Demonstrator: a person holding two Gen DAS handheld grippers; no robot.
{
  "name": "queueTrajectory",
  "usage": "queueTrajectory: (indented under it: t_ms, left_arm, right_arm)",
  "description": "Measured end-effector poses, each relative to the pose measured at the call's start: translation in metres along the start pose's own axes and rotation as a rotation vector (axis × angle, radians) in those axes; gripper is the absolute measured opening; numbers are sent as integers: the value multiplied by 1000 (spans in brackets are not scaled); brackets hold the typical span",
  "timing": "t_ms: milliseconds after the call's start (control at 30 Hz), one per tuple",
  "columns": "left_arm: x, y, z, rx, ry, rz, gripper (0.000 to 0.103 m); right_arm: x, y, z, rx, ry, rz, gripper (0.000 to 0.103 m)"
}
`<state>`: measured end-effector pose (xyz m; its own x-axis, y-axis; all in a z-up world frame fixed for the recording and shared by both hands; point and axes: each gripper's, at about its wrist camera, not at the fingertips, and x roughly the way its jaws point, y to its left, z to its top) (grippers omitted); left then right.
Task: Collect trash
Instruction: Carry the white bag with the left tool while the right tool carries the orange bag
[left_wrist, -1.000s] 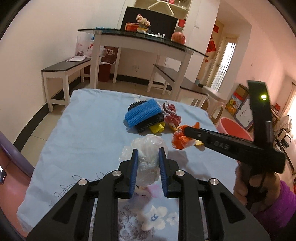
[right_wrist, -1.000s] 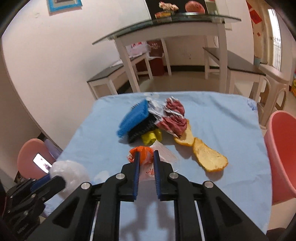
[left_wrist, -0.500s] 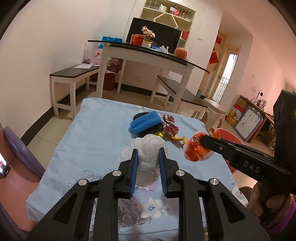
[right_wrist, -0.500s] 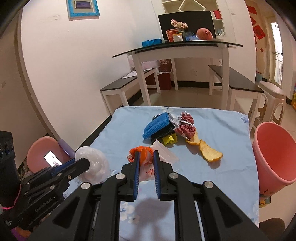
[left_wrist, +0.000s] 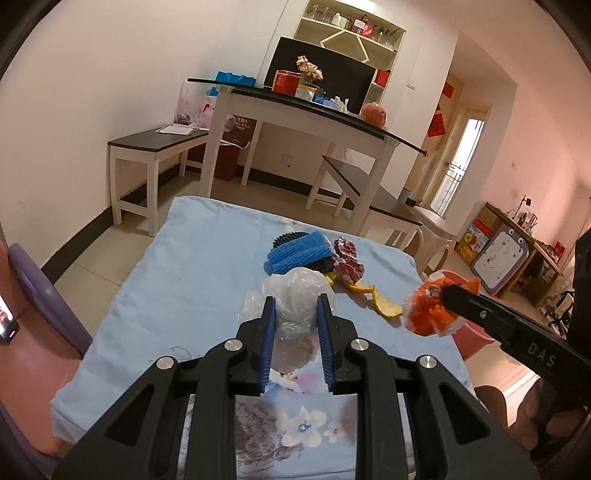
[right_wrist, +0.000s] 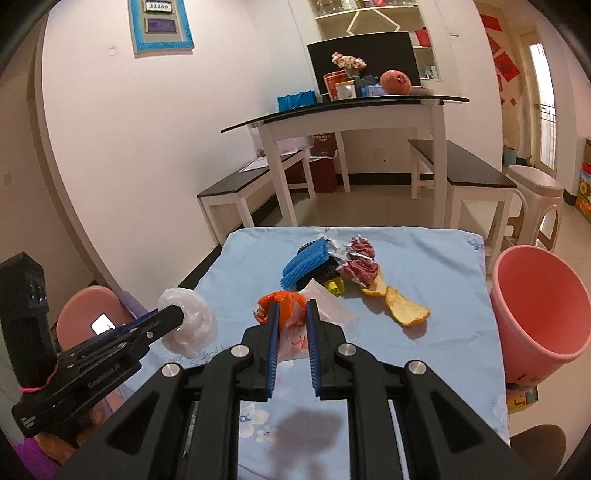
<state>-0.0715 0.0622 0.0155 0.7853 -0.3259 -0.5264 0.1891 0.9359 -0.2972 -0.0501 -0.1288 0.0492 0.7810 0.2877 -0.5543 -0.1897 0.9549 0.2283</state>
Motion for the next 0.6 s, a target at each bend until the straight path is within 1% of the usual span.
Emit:
queueTrajectory:
  t_ms: [100, 300, 400, 600]
  left_arm:
    - [7, -5, 4, -4, 4, -10, 22]
    - [25, -34, 11, 25, 17, -57, 22]
    - [37, -57, 14, 72, 27, -88, 22]
    - [59, -94, 25, 116, 39, -147, 22]
  right_arm:
    - [-5, -8, 3, 10, -6, -7, 13]
    - [-18, -41, 9, 49, -56, -31, 13]
    - [-24, -61, 11, 78, -80, -57, 14]
    - [-38, -103, 13, 134, -127, -132, 14]
